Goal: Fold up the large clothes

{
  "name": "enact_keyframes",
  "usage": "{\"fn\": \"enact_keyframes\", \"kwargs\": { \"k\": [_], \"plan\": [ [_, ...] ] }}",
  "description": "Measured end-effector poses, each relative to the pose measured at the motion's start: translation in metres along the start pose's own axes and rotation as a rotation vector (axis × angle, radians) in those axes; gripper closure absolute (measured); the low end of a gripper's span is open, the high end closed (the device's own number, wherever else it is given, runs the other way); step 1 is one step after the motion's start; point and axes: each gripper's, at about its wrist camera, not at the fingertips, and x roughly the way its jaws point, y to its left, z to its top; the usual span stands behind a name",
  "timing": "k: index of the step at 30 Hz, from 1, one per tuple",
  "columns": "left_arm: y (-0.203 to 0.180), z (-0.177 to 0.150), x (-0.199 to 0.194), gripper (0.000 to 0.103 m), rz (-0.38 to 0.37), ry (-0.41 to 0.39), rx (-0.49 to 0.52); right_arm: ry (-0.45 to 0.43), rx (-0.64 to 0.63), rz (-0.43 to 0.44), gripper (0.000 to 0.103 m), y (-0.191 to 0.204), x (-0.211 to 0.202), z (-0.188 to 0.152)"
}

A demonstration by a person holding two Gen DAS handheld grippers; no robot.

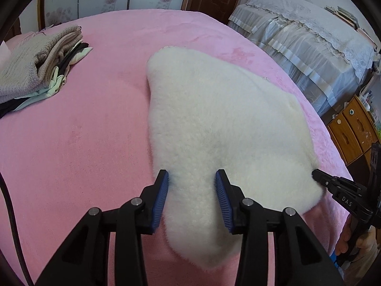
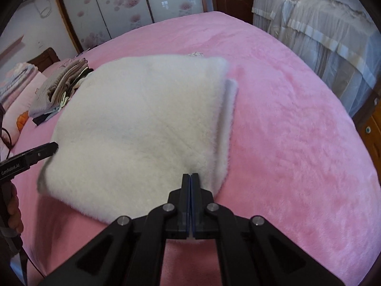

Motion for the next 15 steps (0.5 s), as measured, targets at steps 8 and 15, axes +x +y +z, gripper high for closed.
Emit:
{"fn": "enact_keyframes", "kwargs": {
  "k": [8,15],
  "plan": [
    [-0.003,0.006,-0.007,0.059,0.032,0.037,-0.020,0.018,0.041,0.045,0.095,0.002,-0.010,0.004],
    [-0.006,0.007,-0.043,0.032,0.053,-0.002,-0.045,0.022,0.092,0.124,0.059,0.005,-0.038,0.001]
  ]
}}
